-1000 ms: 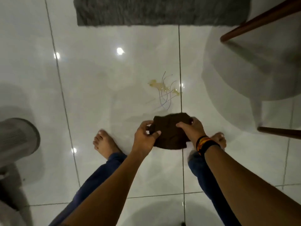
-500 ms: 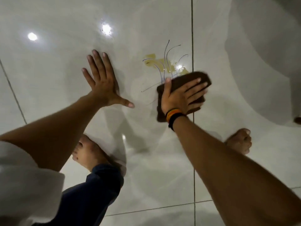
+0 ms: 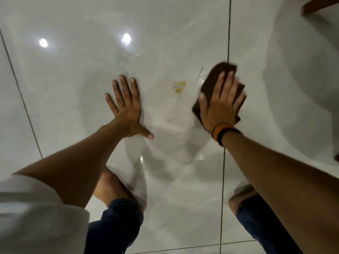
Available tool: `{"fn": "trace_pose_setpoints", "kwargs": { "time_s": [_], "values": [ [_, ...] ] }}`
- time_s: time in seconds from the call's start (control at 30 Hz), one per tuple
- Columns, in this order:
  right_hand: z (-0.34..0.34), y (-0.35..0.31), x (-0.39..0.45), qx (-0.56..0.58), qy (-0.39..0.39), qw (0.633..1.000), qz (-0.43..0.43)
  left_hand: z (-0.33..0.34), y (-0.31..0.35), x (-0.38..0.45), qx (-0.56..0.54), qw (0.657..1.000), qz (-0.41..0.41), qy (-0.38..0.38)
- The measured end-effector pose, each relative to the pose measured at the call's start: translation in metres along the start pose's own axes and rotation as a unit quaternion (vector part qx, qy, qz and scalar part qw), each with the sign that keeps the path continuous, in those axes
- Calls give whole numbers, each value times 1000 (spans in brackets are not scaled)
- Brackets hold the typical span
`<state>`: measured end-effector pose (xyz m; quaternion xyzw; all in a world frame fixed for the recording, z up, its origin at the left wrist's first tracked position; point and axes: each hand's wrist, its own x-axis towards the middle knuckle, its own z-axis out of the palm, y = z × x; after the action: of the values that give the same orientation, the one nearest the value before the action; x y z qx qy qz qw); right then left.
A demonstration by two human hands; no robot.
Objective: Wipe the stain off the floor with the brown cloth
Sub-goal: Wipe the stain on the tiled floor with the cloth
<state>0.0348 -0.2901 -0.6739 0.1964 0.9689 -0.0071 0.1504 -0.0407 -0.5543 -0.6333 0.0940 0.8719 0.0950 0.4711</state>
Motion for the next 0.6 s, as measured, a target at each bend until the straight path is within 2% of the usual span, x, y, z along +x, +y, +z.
{"fn": "trace_pose_setpoints", "kwargs": {
  "time_s": [0.07,0.1,0.13,0.17,0.23,0.27,0.3,0.33,0.43,0.5,0.6],
  "values": [
    [-7,-39,38,29,26,997,67,4,-5,3,2,1000,3,10],
    [-11,-54,49,34,33,997,61,5,-6,4,2,1000,5,9],
    [-13,-64,51,32,35,999,14,5,-6,5,2,1000,6,6],
    [-11,-67,46,20,30,997,-71,4,-6,5,1,1000,6,2],
    [-8,-51,12,-13,5,962,-274,2,-3,4,-2,1000,5,-7],
    [-7,-33,-7,-28,-21,943,-331,0,-2,3,-3,1000,0,-9],
    [-5,-12,-22,-37,-46,940,-335,-1,-1,2,0,1000,-4,-7],
    [-4,5,-31,-31,-57,954,-291,0,-3,1,3,1000,-6,-3],
    [5,16,-27,-3,-34,997,-70,3,-6,3,8,1000,2,1],
    [4,-7,-29,12,-16,998,54,0,-3,4,-6,1000,4,-5],
    [5,-57,-69,71,-19,973,217,-2,-3,-2,7,1000,-12,-16]
  ]
}}
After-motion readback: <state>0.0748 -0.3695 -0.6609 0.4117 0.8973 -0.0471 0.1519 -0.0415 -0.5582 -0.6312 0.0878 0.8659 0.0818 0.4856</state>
